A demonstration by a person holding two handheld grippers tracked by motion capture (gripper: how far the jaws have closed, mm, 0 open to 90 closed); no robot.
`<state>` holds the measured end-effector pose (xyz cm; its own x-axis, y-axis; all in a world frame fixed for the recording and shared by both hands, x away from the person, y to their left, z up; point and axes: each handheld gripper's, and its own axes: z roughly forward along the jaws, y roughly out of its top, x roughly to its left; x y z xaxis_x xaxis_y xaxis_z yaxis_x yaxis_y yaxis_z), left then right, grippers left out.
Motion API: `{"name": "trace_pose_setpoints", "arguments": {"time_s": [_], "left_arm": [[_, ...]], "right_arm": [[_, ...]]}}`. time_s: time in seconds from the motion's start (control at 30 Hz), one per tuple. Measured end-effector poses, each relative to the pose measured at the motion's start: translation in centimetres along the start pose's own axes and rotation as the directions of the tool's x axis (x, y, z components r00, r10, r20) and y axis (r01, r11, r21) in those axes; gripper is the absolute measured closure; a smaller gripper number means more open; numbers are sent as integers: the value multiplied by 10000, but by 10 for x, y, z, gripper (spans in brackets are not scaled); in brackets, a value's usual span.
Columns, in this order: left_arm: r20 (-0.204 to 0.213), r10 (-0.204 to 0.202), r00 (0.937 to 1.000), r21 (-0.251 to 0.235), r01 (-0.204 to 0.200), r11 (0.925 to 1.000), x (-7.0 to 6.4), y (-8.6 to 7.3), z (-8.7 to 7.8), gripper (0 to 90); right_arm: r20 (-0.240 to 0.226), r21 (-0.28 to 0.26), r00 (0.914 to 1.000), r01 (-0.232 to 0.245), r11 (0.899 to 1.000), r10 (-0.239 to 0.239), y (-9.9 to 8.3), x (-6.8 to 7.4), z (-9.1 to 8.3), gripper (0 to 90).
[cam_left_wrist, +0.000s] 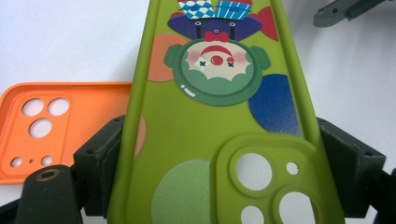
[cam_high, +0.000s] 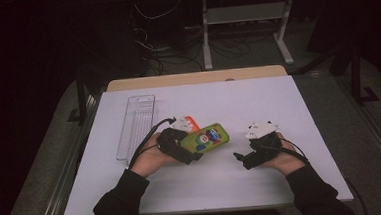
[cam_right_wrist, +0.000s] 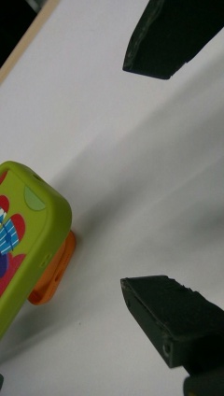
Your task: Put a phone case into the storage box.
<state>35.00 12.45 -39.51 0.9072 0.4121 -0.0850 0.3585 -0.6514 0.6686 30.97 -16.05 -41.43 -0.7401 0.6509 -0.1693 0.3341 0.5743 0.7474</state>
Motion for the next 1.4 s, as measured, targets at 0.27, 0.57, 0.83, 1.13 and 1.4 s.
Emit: {"name": "trace_pose_setpoints", "arguments": {"time_s": [0.27,0.57,0.83,1.13,1.4], "left_arm": [[21,29,10000,6,-29,10000,0,0,0,156],[33,70,10000,37,-70,10000,0,0,0,157],[45,372,9993,197,-372,9991,1,1,0,158],[37,335,9994,177,-336,9993,1,1,0,158],[-6,141,9999,25,-141,9999,0,1,0,158]], "right_arm": [[637,31,9913,1151,9933,-1151,3,7,-2,0],[1229,204,9636,2369,9713,-2376,6,16,-1,0],[1959,472,9056,3744,9261,-3761,9,25,0,0],[2344,793,8435,4790,8742,-4834,8,33,2,0],[2894,935,7822,5506,8295,-5517,8,38,3,0]]}}
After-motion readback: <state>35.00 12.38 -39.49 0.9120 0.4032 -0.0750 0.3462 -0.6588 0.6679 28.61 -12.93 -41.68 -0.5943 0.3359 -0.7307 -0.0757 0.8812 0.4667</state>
